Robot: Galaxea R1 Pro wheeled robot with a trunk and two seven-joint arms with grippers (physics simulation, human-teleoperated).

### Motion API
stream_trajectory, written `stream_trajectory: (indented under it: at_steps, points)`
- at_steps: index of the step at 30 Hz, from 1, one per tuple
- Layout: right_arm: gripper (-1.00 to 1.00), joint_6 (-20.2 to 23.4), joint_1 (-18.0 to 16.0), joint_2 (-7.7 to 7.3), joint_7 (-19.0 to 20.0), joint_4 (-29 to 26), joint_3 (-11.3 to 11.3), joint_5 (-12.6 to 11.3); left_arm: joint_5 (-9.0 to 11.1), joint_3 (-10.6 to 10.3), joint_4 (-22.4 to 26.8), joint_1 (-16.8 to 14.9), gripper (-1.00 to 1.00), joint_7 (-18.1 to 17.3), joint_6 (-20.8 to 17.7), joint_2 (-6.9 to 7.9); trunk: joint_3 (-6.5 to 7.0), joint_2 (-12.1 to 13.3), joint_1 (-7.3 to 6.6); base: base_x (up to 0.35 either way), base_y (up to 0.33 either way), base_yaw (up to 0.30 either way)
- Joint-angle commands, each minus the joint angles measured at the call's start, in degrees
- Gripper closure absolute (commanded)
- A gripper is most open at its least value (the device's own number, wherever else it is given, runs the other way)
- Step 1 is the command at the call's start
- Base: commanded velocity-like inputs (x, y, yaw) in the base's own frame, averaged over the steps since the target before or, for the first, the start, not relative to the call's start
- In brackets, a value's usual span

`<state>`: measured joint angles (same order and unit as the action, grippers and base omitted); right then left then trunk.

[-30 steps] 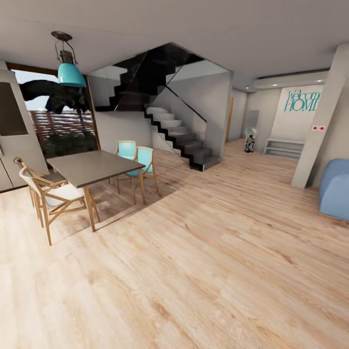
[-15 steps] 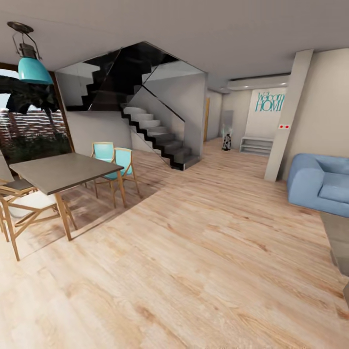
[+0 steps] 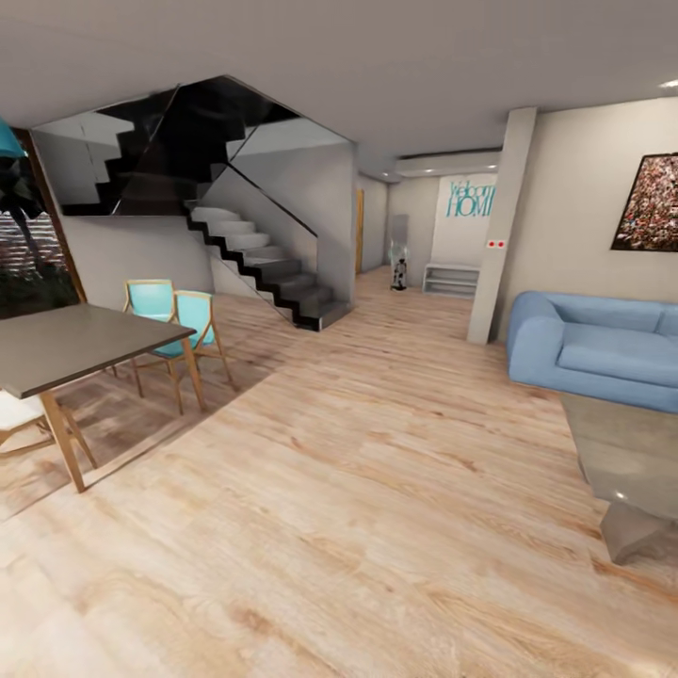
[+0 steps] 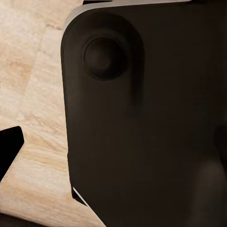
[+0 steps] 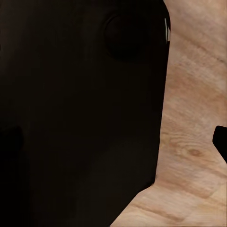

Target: Turn on the radio receiver that's on the table in the living room.

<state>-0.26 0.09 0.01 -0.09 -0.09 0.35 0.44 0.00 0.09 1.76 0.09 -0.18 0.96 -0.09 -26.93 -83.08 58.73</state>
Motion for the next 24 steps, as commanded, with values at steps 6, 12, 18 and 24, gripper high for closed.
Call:
stream_trajectory:
  at_steps: [6,12,18,24]
  points:
    - [-1.0,0.0,0.0,0.02,0.0,0.0,0.0,0.0,0.0,0.0,0.0,0.0,-1.0,0.0,0.01,0.0,0.0,0.0,0.0,0.0,0.0,-0.284]
    - [-1.0,0.0,0.0,-0.01,0.0,0.0,0.0,0.0,0.0,0.0,0.0,0.0,-1.0,0.0,-0.01,0.0,0.0,0.0,0.0,0.0,0.0,-0.284]
    - [-1.0,0.0,0.0,-0.01,0.0,0.0,0.0,0.0,0.0,0.02,0.0,0.0,-1.0,0.0,-0.01,0.0,0.0,0.0,0.0,0.0,0.0,-0.284]
    - [-1.0,0.0,0.0,0.03,0.0,0.0,0.0,0.0,0.0,0.02,0.0,0.0,-1.0,0.0,0.0,0.0,0.0,0.0,0.0,0.0,0.0,-0.284]
